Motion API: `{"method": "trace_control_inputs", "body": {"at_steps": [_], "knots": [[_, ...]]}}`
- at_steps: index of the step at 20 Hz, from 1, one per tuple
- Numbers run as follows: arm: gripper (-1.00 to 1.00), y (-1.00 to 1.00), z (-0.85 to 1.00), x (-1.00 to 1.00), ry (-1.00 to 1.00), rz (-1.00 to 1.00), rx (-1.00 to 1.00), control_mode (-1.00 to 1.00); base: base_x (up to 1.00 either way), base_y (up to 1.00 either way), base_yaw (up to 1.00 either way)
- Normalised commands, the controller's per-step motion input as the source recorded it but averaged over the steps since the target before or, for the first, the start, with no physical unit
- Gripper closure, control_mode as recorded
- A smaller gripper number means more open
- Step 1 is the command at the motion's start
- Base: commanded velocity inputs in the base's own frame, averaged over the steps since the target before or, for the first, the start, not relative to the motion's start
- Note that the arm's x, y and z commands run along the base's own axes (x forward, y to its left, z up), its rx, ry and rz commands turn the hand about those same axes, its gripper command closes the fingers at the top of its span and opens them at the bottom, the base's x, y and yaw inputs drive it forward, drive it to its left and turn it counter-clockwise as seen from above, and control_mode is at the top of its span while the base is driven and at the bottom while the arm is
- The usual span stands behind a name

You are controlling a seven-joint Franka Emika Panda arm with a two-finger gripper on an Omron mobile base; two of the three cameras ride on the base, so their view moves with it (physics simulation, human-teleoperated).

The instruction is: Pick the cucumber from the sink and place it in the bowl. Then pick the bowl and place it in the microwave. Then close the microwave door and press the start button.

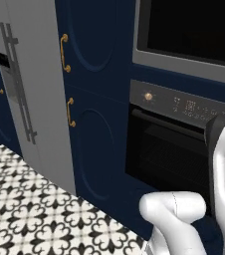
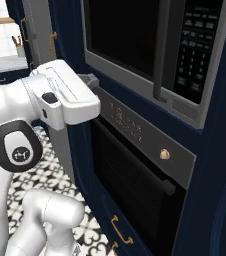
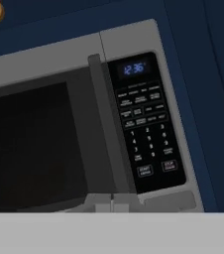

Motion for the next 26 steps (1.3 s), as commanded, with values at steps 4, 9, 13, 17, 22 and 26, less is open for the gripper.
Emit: {"method": "trace_control_inputs", "body": {"at_steps": [4, 9, 13, 17, 22, 26], "knots": [[1.00, -0.16, 0.00, -0.01, 0.06, 0.00, -0.02, -1.00, 0.00, 0.00, 0.00], [1.00, -0.10, 0.00, 0.00, 0.13, -0.01, -0.02, -1.00, 0.00, 0.00, 0.00], [1.00, -0.14, 0.00, 0.00, 0.04, 0.00, 0.00, -1.00, 0.00, 0.00, 0.00], [1.00, -0.22, 0.00, 0.21, 0.00, 0.00, 0.00, -1.00, 0.00, 0.00, 0.00], [1.00, -0.16, 0.00, 0.33, 0.01, 0.00, 0.00, -1.00, 0.00, 0.00, 0.00], [1.00, -0.34, 0.00, 0.09, 0.00, 0.00, 0.01, -1.00, 0.00, 0.00, 0.00]]}}
